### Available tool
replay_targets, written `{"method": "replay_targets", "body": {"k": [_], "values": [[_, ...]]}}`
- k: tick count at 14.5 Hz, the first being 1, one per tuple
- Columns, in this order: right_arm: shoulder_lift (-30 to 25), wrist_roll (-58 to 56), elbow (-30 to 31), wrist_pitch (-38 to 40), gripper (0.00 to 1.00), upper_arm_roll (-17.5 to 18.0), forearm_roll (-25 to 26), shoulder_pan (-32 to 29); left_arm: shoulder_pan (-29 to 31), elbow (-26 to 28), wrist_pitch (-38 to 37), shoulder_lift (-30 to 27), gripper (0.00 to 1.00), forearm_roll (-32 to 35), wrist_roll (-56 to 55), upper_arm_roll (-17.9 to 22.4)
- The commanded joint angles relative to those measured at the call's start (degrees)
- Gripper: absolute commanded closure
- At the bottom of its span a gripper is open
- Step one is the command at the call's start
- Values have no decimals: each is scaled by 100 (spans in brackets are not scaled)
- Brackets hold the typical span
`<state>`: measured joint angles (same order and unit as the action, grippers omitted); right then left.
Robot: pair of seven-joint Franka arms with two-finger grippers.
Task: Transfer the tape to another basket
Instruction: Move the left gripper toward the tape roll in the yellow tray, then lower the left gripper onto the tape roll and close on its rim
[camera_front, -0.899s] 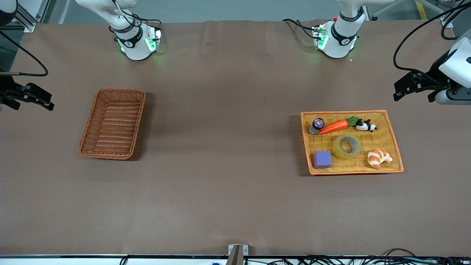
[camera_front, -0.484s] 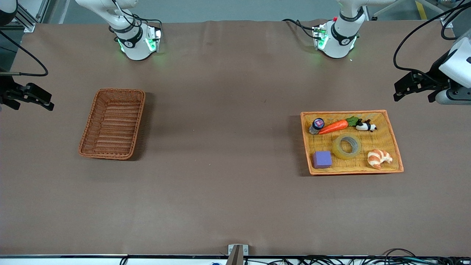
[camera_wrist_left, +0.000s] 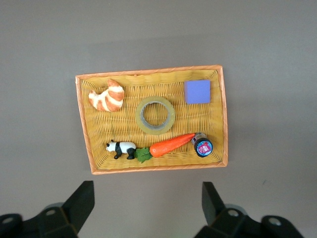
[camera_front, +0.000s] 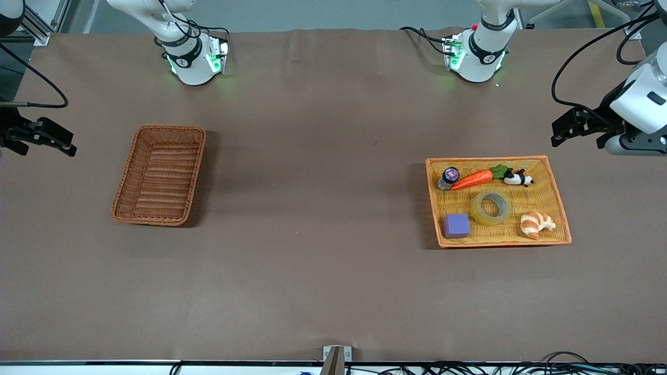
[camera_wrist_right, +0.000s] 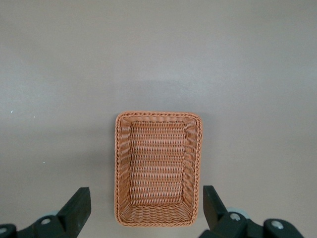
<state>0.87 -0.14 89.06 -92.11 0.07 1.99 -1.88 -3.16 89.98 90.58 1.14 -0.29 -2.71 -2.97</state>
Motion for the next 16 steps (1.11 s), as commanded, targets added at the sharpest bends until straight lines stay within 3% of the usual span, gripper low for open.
{"method": "replay_targets", "body": {"k": [1,7,10,16], "values": [[18,5,-29,36,0,28,-120,-67,35,343,301,-17,0,11,-28,-2],[36,23,-38,44,0,28,-120,-67,61,1697,1724,210,0,20,-11,34],[79,14,-56,36,0,37,-111,-49,123,1778,1831,658,0,20,7,34],[88,-21,-56,36,0,37,-111,-67,201,2225,2955,1388,0,20,7,51]]}}
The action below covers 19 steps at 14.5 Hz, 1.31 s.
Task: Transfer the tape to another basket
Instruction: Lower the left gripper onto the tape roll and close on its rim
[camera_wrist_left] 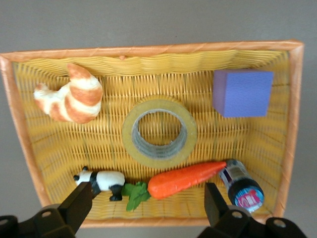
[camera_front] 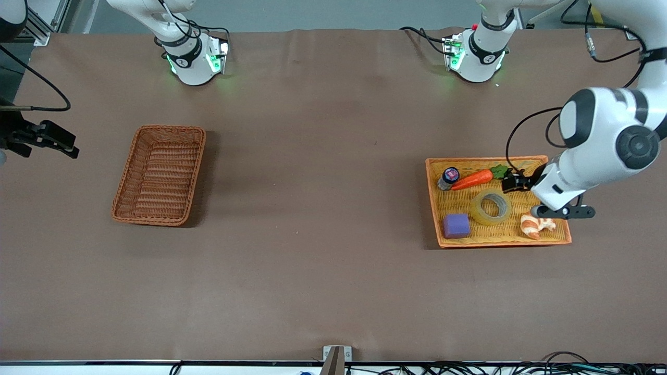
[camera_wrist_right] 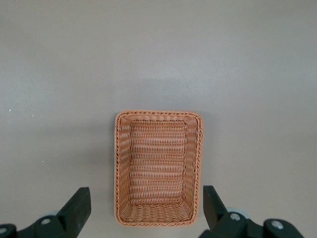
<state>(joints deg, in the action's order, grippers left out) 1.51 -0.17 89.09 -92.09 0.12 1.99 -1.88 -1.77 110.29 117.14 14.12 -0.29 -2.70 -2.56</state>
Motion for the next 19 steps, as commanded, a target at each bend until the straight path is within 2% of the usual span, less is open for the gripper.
{"method": "replay_targets", "body": {"k": [1,8,15,18,19], "values": [[24,-36,-58,33,0,32,-111,-67,98,212,474,213,0,29,7,18],[24,-54,-58,86,0,23,-111,-84,133,230,1257,1136,0,46,-11,133],[16,-54,-58,86,0,23,-111,-85,142,590,1882,1391,1,108,24,229],[16,-54,-58,86,0,23,-111,-93,159,590,1882,1392,10,108,24,229],[24,-54,-58,86,0,23,-111,-85,159,590,1882,1383,17,108,24,229]]}}
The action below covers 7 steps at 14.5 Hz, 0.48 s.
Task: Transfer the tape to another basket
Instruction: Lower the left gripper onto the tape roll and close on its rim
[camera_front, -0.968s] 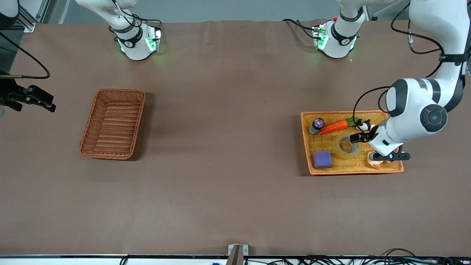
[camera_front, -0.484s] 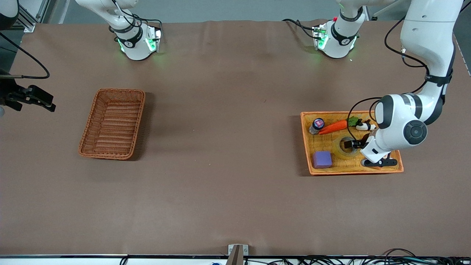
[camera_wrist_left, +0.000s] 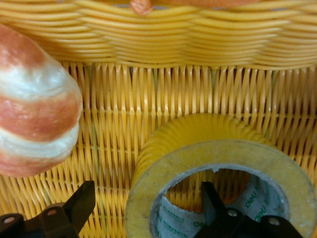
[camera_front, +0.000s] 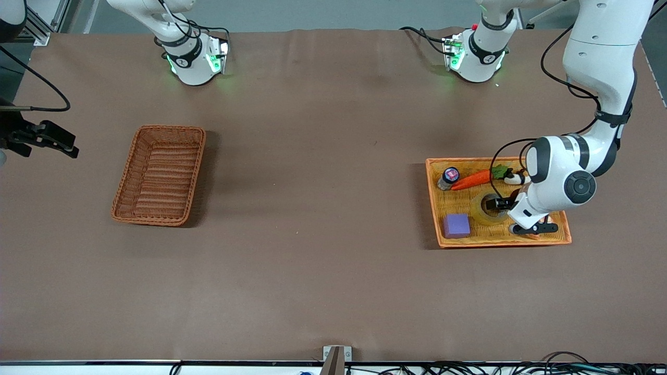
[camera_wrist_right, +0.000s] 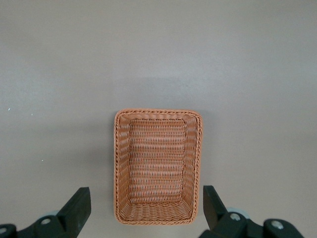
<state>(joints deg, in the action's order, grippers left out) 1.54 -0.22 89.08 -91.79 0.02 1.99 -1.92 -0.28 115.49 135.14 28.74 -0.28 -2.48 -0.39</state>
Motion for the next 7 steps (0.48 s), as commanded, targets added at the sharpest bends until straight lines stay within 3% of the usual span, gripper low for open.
{"method": "replay_targets", "body": {"k": [1,3,4,6,7], "values": [[22,-49,-57,56,0,34,-111,-89,10,70,82,-88,29,107,11,13],[22,-49,-57,56,0,34,-111,-80,10,79,65,-131,69,107,11,13],[22,-49,-57,56,0,34,-111,-80,10,70,47,-184,83,107,11,13],[22,-49,-57,56,0,34,-111,-80,10,52,21,-272,98,107,11,13],[22,-49,-57,56,0,34,-111,-80,10,35,21,-272,99,107,2,13]]}}
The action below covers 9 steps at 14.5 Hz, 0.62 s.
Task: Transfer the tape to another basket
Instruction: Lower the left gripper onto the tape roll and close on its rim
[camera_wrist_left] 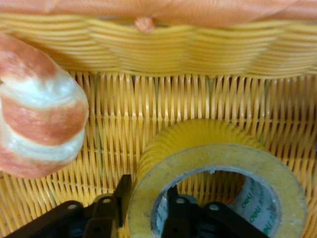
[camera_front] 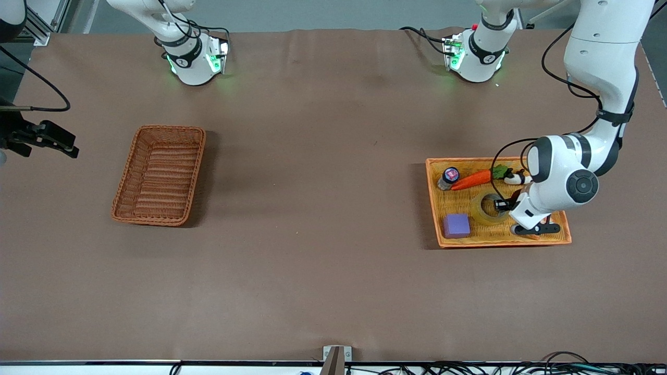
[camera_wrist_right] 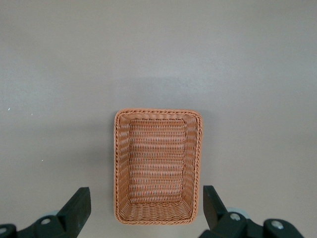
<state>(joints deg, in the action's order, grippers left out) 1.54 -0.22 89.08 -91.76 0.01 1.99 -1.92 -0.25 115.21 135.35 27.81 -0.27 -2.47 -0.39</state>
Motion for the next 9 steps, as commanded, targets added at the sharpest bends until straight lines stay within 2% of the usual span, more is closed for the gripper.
{"method": "replay_targets", "body": {"k": [1,5,7,9], "values": [[21,-48,-57,53,0,34,-111,-80,7,37,0,-205,99,106,-16,12],[21,-48,-57,53,0,34,-111,-80,-10,-77,-96,-495,100,106,-16,12],[21,-48,-57,53,0,34,-111,-80,-37,-497,-481,-609,100,115,-16,-23],[21,-48,-57,44,0,34,-111,-80,-72,-1182,-991,-592,100,106,-112,-136]]}}
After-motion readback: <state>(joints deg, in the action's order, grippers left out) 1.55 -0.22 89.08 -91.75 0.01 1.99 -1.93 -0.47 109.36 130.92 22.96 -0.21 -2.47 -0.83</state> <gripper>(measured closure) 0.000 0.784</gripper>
